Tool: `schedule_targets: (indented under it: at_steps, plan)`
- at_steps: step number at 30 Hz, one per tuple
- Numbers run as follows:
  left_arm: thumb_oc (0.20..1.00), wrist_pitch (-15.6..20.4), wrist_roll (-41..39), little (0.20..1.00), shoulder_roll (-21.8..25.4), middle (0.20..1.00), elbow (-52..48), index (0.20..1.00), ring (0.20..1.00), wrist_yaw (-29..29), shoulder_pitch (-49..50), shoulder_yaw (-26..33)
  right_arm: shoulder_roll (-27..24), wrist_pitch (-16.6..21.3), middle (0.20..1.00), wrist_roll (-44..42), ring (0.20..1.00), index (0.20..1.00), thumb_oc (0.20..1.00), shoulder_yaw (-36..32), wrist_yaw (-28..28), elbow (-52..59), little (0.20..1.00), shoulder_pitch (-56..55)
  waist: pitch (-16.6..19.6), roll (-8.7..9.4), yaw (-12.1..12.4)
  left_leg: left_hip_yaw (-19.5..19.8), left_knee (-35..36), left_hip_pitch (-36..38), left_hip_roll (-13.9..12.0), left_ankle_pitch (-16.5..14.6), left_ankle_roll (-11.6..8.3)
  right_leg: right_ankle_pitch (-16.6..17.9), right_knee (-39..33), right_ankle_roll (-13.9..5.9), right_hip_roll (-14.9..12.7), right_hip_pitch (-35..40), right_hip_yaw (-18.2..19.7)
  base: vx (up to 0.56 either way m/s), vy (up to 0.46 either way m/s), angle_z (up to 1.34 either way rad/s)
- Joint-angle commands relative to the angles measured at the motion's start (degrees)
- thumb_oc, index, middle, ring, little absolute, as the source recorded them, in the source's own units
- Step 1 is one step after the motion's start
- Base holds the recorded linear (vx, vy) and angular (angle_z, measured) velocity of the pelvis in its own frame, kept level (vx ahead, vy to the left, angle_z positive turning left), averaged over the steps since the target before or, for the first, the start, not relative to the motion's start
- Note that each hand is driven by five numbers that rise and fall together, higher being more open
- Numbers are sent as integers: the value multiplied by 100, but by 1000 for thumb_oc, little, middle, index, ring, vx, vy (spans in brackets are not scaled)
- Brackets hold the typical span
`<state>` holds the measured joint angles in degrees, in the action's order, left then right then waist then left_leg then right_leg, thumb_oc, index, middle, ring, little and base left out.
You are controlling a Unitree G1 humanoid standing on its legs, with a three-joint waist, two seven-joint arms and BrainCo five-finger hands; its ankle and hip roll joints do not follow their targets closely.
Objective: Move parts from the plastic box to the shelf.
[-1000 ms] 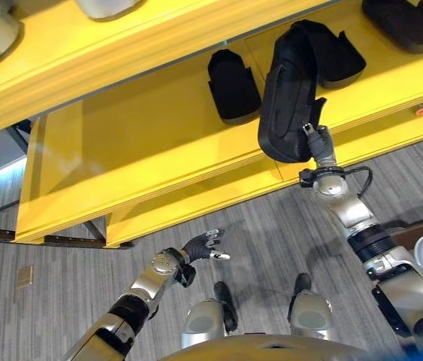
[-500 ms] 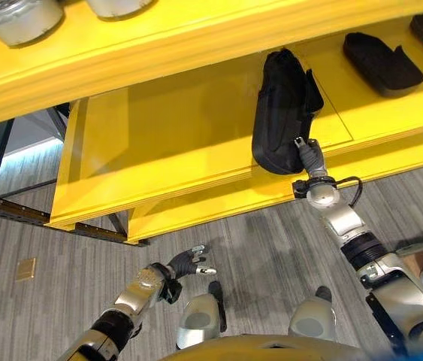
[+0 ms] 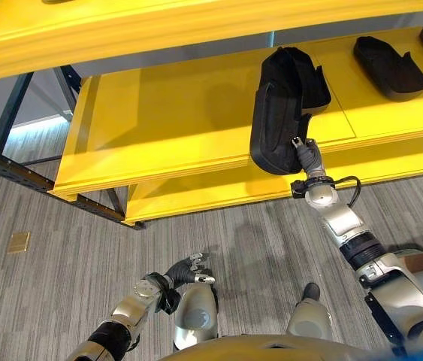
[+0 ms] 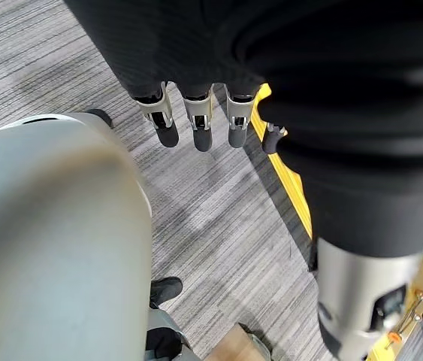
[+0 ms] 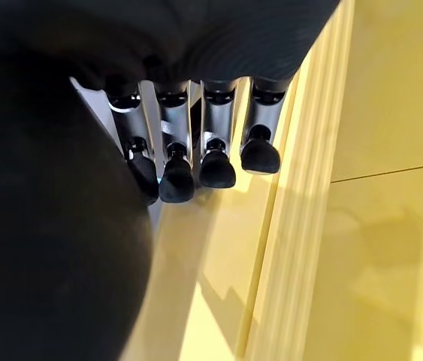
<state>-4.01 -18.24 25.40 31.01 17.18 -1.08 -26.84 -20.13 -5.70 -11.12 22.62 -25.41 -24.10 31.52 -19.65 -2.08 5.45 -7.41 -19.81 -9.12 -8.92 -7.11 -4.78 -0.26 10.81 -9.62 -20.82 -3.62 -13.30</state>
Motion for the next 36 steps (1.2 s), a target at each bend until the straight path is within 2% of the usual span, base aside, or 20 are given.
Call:
schedule_targets:
  at_steps: [1, 4, 6, 8, 9, 10, 11, 12, 14, 16, 19, 21, 25, 30, 34, 36]
  plan:
    - [1000, 213, -162, 1000, 76, 1000, -179, 1000, 1000, -37, -20, -14, 56, 604, 200, 316, 200, 200, 200, -168, -201, 138, 200, 784, -166, -109, 193, -431, 289, 555, -155, 187, 184, -55, 521, -56, -17, -56, -6, -73, 263, 0]
    - [1000, 270, -145, 1000, 107, 1000, -172, 1000, 1000, 48, 18, 8, 74, 649, 200, 423, 200, 200, 200, -179, -256, 89, 200, 864, -203, -93, 327, -594, 183, 501, -61, 89, 259, 19, 530, -52, -142, -1, -282, -79, 200, 3]
    - [1000, 282, -13, 1000, 83, 1000, -182, 1000, 1000, -8, 190, 90, 93, 609, 200, 341, 200, 200, 200, -140, -177, 122, 200, 875, -189, -73, 579, -995, 181, 577, -106, 59, 328, 138, 685, -6, -375, 81, -1205, -35, 204, -32]
    - [1000, 358, -68, 1000, 8, 1000, -171, 1000, 1000, -96, 334, 108, 179, 580, 200, 333, 200, 200, 200, -62, -96, 122, 200, 928, -195, -82, 713, -1201, 202, 752, -129, -82, 331, 285, 1009, -88, -630, -19, -1651, 29, 160, -122]
    - [1000, 399, -133, 1000, -11, 1000, -176, 1000, 1000, -139, 369, 91, 205, 541, 200, 336, 200, 200, 200, -2, -65, 168, 200, 974, -222, -62, 693, -1372, 299, 808, -89, -16, 417, 350, 969, -14, -577, -131, -1738, 53, 88, -126]
    - [1000, 423, -98, 1000, -16, 1000, -162, 1000, 1000, -139, 385, 85, 208, 518, 200, 310, 200, 200, 200, 23, -48, 205, 200, 979, -225, -78, 661, -1342, 288, 880, -95, -134, 373, 233, 938, -84, -466, -111, -1654, 23, 1, -84]
    - [1000, 419, -73, 1000, -10, 1000, -171, 1000, 1000, -167, 366, 33, 209, 506, 200, 286, 200, 200, 200, 63, -89, 236, 200, 980, -245, -21, 548, -1379, 364, 873, -33, -37, 426, 404, 631, -4, -247, -241, -1505, 164, -107, -48]
    - [1000, 437, -31, 1000, -17, 1000, -99, 1000, 1000, -291, 285, -132, 214, 509, 200, 284, 200, 200, 200, 121, -127, 232, 200, 991, -265, 95, 286, -1274, 446, 993, 170, -141, 456, 645, 115, -51, 215, -518, -1059, 156, -139, -26]
    - [1000, 506, -10, 1000, -35, 1000, 93, 1000, 1000, -334, 99, -280, 239, 508, 200, 244, 200, 200, 200, 193, -228, 139, 200, 1050, -234, 129, 54, -1017, 437, 991, 361, -233, 534, 587, 38, -17, 600, -681, -390, 201, -101, 33]
    - [1000, 471, -67, 1000, -86, 1000, 258, 1000, 1000, -314, -151, -325, 203, 546, 200, 233, 200, 200, 200, 152, -121, 77, 200, 1050, -130, 130, -64, -843, 481, 943, 458, -183, 528, 458, 34, 68, 838, -636, -107, 136, -60, 124]
    - [1000, 465, -260, 1000, -154, 1000, 259, 1000, 1000, -347, -341, -333, 86, 701, 200, 356, 200, 200, 200, 73, 26, -71, 200, 1035, 31, 92, -92, -791, 603, 919, 516, -104, 442, 331, -96, 162, 891, -453, -125, 137, -57, 70]
    - [1000, 394, -674, 1000, -195, 1000, 185, 1000, 1000, -391, -325, -176, 46, 664, 200, 378, 200, 200, 200, 99, 52, 0, 200, 981, 89, 63, -85, -812, 665, 941, 496, -83, 411, 242, -91, 195, 897, -385, -204, 138, -51, 26]
    - [1000, 318, -191, 1000, -202, 1000, 11, 1000, 1000, -109, -236, -41, 8, 605, 200, 421, 200, 200, 200, 95, -8, 64, 200, 960, 125, 46, -33, -813, 663, 938, 421, -75, 389, 56, 25, 296, 916, -309, -280, 104, -63, 11]
    - [1000, 214, 23, 1000, -137, 1000, -164, 1000, 1000, 12, -302, -178, -76, 599, 200, 478, 200, 200, 200, 113, 99, 64, 200, 1012, 116, 1, -58, -779, 630, 926, 372, -51, 376, -106, 213, 377, 965, -296, -263, 84, -68, 9]
    - [1000, 142, 21, 1000, -119, 1000, -160, 1000, 1000, -18, -421, -292, -86, 529, 200, 601, 200, 200, 200, 218, 162, 77, 200, 1085, 120, -9, -103, -785, 394, 874, 337, -155, 370, -293, 459, 471, 985, -304, -267, 90, -107, 14]
    - [1000, 98, 43, 1000, -145, 1000, -121, 1000, 1000, -22, -441, -346, -111, 428, 200, 631, 200, 200, 200, 295, 273, 13, 200, 1115, 182, -15, -126, -819, 163, 898, 312, -234, 346, -436, 563, 600, 1011, -251, -335, 123, -114, 9]
